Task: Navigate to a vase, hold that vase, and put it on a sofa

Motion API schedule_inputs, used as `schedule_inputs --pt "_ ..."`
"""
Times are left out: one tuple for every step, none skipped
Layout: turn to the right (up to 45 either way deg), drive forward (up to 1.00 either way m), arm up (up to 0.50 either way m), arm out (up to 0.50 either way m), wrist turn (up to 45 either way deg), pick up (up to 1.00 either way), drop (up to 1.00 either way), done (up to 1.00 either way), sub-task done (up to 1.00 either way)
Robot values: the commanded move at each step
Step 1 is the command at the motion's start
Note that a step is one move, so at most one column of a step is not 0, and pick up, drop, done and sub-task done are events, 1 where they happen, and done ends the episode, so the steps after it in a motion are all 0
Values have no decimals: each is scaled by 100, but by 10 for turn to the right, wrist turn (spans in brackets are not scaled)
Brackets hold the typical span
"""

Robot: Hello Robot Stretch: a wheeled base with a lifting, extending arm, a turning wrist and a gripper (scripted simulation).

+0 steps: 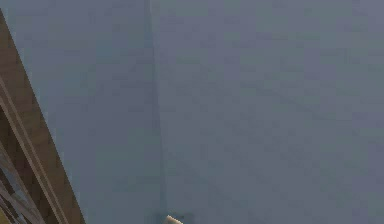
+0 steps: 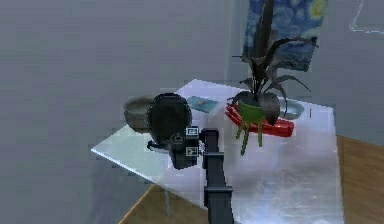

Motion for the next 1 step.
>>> schedule_inputs --pt "0 0 18 0 0 0 0 0 0"
